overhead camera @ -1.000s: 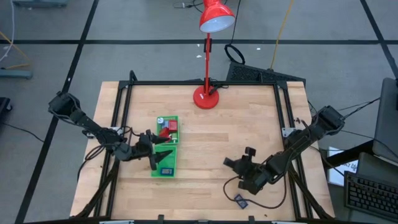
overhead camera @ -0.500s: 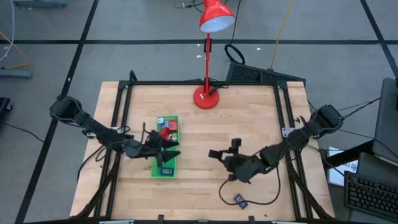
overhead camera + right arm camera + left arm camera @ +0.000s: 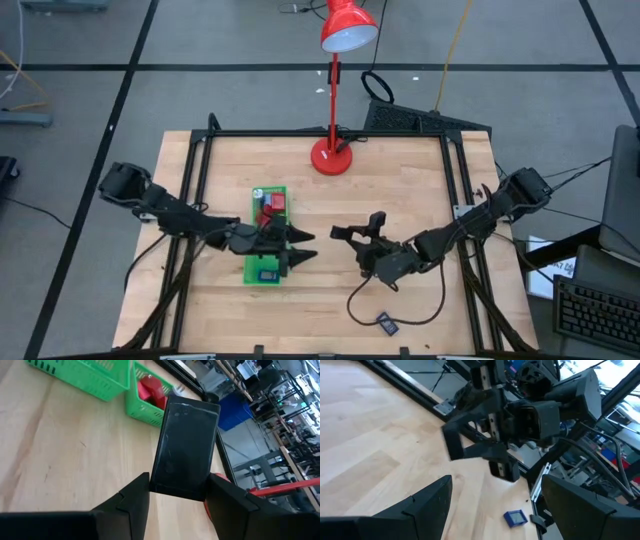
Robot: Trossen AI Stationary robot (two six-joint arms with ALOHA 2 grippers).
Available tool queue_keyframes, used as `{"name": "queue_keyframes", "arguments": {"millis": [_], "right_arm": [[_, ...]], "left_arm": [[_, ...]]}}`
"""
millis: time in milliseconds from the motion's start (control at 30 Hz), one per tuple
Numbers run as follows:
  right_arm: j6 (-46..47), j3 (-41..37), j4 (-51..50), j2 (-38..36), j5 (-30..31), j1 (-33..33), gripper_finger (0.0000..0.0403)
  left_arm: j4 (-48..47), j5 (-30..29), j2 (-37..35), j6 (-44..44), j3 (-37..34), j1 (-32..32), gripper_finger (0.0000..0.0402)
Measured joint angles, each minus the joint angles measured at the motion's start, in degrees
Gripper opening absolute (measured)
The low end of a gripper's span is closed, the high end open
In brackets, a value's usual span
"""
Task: Pick & Place Office items
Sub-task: Put the black digital timer into the bottom green bin
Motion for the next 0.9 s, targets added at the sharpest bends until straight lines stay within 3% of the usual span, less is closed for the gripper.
{"name": "queue_keyframes", "arguments": {"millis": [533,900], "right_arm": [[-1.5,0.0,2.4,0.0,-0.2,0.1,0.0159],[-1.7,0.0,3.3,0.0,-0.3,0.1,0.0160]], "left_arm": [[0.2,-0.2,12.6,-0.4,10.6,6.1,0.0310],[0.2,-0.1,14.0,-0.6,11.3,6.7,0.0307]]}}
